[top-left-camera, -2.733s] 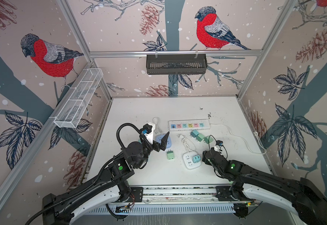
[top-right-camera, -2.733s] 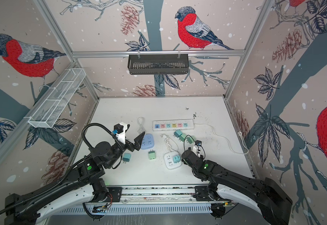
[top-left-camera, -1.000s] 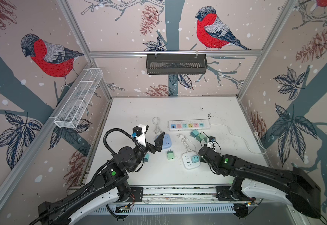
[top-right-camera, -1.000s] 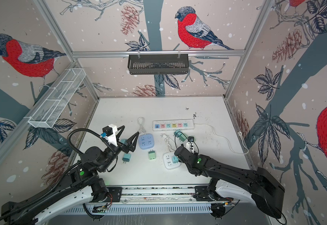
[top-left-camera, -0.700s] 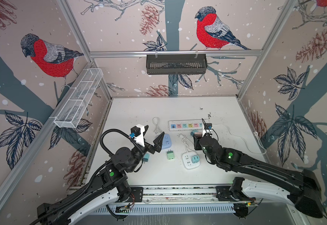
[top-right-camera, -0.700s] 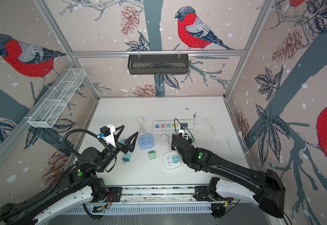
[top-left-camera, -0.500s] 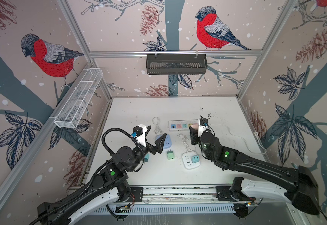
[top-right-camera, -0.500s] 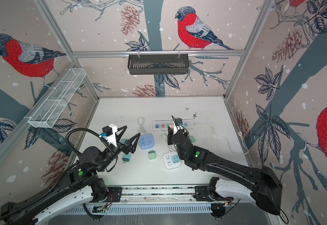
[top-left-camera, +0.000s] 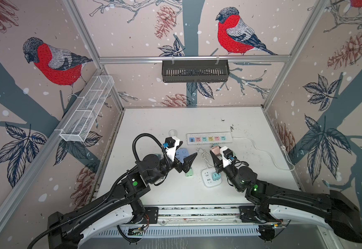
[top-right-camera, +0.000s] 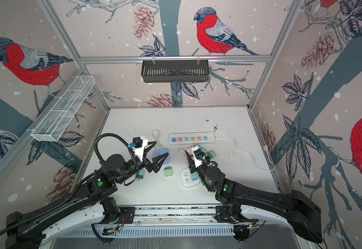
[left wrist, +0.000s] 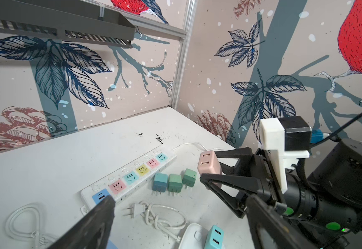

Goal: Insert the plug
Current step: 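Lift the pink adapter toward the left gripper while the left gripper approaches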

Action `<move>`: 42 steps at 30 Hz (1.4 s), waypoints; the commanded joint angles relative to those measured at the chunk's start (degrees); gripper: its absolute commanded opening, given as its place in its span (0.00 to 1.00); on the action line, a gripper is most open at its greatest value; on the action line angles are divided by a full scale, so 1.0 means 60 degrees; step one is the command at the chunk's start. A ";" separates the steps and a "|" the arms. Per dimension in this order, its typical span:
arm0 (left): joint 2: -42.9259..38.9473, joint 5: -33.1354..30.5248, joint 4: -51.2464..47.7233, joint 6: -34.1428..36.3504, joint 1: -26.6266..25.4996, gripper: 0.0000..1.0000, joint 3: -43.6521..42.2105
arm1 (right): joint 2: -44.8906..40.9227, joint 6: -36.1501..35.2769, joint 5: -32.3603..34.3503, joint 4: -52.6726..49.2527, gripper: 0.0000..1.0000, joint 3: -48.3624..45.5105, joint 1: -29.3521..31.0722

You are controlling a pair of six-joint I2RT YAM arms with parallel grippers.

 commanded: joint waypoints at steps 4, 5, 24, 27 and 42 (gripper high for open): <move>0.0748 0.1403 0.0194 0.0159 -0.0002 0.92 0.0459 | -0.0507 -0.1414 -0.0874 0.1316 0.01 -0.0518 -0.0087; 0.0860 0.1673 0.0162 0.0223 0.0001 0.91 0.0542 | -0.0594 -0.1567 -0.0957 0.1491 0.01 -0.0689 -0.0107; 0.3026 0.2419 -0.0244 -0.0181 -0.0794 0.77 0.1715 | -0.1046 -0.2442 -0.2241 0.2344 0.01 -0.1404 0.0082; 0.2999 0.2052 -0.0554 -0.0196 -0.0793 0.75 0.1844 | -0.1074 -0.2817 -0.2468 0.2177 0.01 -0.1441 0.0203; 0.2793 0.1901 -0.1414 0.0330 -0.0796 0.73 0.1881 | -0.1624 -0.4577 -0.2699 0.2308 0.02 -0.1825 0.0552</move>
